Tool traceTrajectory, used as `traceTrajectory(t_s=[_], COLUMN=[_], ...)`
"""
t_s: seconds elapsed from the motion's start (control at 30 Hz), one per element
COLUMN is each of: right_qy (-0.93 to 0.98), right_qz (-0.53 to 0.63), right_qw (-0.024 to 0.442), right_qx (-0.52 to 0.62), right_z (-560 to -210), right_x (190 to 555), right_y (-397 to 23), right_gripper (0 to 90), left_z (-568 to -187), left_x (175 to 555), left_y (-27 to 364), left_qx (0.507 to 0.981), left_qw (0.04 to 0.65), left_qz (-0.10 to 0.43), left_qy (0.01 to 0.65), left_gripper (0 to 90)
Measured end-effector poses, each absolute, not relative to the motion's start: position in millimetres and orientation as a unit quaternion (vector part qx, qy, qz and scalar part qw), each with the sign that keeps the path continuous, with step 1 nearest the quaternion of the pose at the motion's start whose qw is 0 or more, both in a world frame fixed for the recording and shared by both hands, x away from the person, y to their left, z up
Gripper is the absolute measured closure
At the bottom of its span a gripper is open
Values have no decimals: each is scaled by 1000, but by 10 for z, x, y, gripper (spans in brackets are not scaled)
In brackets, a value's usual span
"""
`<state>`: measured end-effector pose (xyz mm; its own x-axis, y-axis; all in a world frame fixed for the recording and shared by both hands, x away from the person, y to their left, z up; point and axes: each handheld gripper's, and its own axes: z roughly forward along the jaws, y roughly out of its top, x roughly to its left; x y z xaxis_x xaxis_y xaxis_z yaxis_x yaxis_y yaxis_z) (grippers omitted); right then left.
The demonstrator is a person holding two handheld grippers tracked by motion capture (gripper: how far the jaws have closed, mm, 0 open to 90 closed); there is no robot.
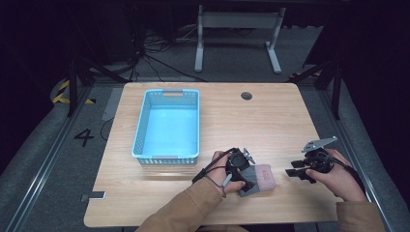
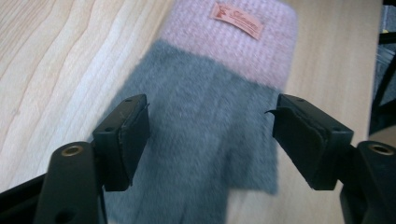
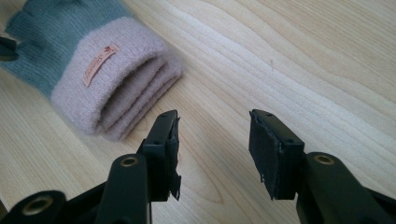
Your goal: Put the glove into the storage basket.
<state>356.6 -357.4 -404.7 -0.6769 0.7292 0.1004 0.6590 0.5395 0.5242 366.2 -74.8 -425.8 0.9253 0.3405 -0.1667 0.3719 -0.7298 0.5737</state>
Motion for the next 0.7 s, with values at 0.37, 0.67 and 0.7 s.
traceTrajectory(t_s=[0.37,0.67,0.7], right_qy=[874,872,872], right_qz=[287,293,294], right_qw=[54,49,49], right_qx=[388,388,388], right_z=[-4043,-4035,-4036], right_x=[3551,3544,3545], right_y=[-3559,-3546,-3547], right_gripper=[513,502,501], left_z=[-4394,-4456,-4457], left_x=[3741,3714,3714], left_y=[-867,-929,-934], left_qx=[931,937,938], left_qw=[314,302,300], left_qz=[0,22,22], left_qy=[183,176,175], left_gripper=[225,153,150])
